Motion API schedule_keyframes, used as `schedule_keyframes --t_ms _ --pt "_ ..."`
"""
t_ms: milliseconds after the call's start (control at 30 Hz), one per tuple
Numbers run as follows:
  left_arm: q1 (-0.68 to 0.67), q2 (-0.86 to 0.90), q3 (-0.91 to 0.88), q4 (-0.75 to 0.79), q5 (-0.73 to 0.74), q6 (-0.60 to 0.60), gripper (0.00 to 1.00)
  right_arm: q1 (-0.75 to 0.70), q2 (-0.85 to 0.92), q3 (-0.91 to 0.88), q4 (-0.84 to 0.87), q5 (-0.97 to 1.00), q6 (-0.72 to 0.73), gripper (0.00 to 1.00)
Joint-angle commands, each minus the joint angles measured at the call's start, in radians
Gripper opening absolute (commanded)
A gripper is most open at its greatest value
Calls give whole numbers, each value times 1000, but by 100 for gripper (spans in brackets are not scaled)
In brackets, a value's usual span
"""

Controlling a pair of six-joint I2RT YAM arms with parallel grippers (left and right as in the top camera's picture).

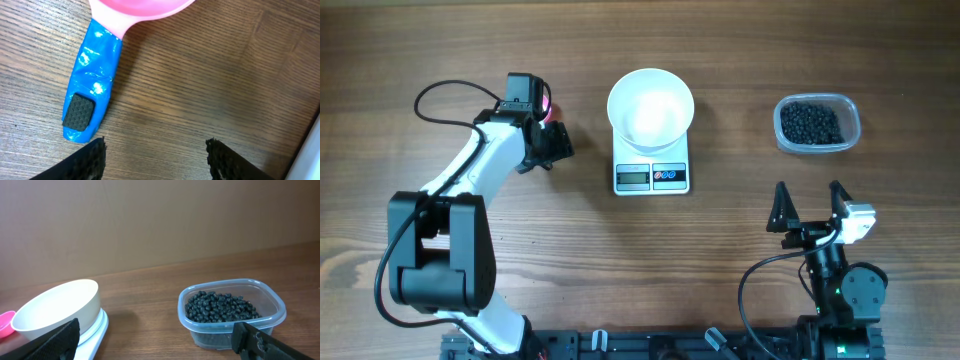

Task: Scoop item into bowl and weigh 150g on scale
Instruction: 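Lower the left gripper and close it on the blue scoop handle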

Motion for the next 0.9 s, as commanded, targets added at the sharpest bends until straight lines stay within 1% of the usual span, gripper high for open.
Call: schedule_keyframes --t_ms 0,33,67,133,200,267,333,400,467,567,733,800,833,867 --pt "5 13 -14 13 -13 -2 77 1 -6 0 3 13 4 100" --pt "5 13 -14 18 -13 -2 80 1 -6 0 3 13 3 100" --pt "5 13 -14 21 -13 -2 81 1 -6 0 3 13 3 100" --pt "5 13 -14 26 -13 -1 86 1 -6 0 3 13 3 100" --pt "6 13 -15 34 -14 -1 87 1 -6 0 3 13 3 100" --pt "6 13 -15 47 -13 -1 95 1 -6 0 3 13 3 100" --pt "6 13 -15 54 -13 -1 95 1 -6 0 3 13 4 100" --pt "6 14 -15 53 -13 -2 90 1 -6 0 3 13 3 100" --pt "6 14 -16 46 -14 6 88 1 -6 0 3 13 4 100" --pt "6 14 -16 59 -82 6 89 1 -6 0 3 13 4 100" --pt "6 14 -16 106 -89 6 89 1 -6 0 3 13 4 100" --pt "7 14 -16 134 -120 6 89 1 -6 0 3 13 3 100" --pt "7 14 -16 142 -137 7 89 1 -6 0 3 13 4 100" --pt "8 14 -16 150 -146 32 96 1 -6 0 3 13 3 99"
